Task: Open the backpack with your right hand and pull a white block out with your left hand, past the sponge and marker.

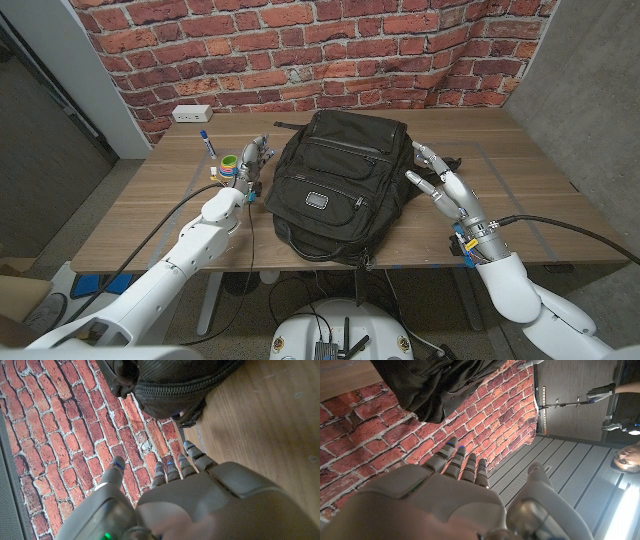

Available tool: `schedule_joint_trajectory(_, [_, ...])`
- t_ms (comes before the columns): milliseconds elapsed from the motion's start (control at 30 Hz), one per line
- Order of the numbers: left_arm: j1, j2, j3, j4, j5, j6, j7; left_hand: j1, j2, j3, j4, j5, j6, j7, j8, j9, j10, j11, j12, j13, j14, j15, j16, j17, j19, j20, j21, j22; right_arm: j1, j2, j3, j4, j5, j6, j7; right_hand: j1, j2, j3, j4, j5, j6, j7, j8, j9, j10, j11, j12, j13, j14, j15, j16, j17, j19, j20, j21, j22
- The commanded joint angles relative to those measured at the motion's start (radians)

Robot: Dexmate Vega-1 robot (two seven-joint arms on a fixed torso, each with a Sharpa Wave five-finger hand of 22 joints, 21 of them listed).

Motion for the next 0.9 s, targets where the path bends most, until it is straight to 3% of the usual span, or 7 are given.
schedule_joint_trajectory(33, [0.004, 0.015, -0.006, -0.037, 0.004, 0.03, 0.024, 0.013, 0.03, 0.007, -0.002, 0.002, 0.008, -0.003, 0.003, 0.004, 0.003, -0.006, 0.004, 0.004, 0.008, -0.003, 0.002, 0.001, 0.01, -0.045, 0.008, 0.004, -0.048, 0.002, 0.019, -0.021, -0.126, 0.012, -0.051, 0.02, -0.001, 0.005, -0.011, -0.002, 0.007, -0.002, 0.005, 0.003, 0.008, -0.003, 0.004, 0.002, 0.012, -0.018, 0.001, 0.0, 0.007, -0.02, 0.005, 0.002])
schedule_joint_trajectory(300, [0.006, 0.017, -0.011, -0.04, -0.003, 0.03, 0.019, 0.014, 0.03, 0.009, -0.003, 0.002, 0.008, -0.002, 0.003, 0.004, 0.002, -0.006, 0.003, 0.004, 0.008, -0.002, 0.001, 0.001, 0.01, -0.045, 0.008, 0.004, -0.081, 0.002, 0.023, -0.048, -0.224, -0.023, -0.096, 0.039, -0.007, 0.011, -0.029, -0.004, 0.002, 0.0, 0.004, 0.003, 0.016, -0.004, 0.005, 0.003, 0.019, -0.02, 0.0, -0.006, 0.009, -0.022, 0.003, 0.002])
schedule_joint_trajectory(567, [0.011, 0.029, -0.018, -0.054, -0.005, 0.037, 0.021, 0.014, 0.03, 0.01, -0.003, 0.001, 0.007, -0.003, 0.003, 0.004, 0.003, -0.006, 0.003, 0.004, 0.008, -0.003, 0.001, 0.001, 0.011, -0.045, 0.008, 0.004, -0.133, -0.029, 0.031, -0.096, -0.325, -0.088, -0.122, 0.059, -0.017, 0.016, -0.048, -0.006, -0.007, 0.003, 0.002, 0.004, 0.02, -0.003, 0.004, 0.004, 0.024, -0.024, -0.003, -0.01, 0.013, -0.024, 0.001, 0.002])
schedule_joint_trajectory(900, [0.014, 0.038, -0.022, -0.058, -0.01, 0.038, 0.01, 0.014, 0.03, 0.012, -0.004, 0.001, 0.007, -0.002, 0.002, 0.004, 0.003, -0.003, 0.003, 0.004, 0.008, -0.002, 0.001, 0.001, 0.012, -0.044, 0.008, 0.004, -0.16, -0.067, -0.002, -0.127, -0.441, -0.173, -0.19, 0.09, -0.028, 0.025, -0.069, -0.006, -0.006, 0.007, 0.007, 0.005, 0.039, -0.01, 0.008, 0.005, 0.04, -0.028, -0.002, -0.015, 0.025, -0.03, 0.0, 0.002])
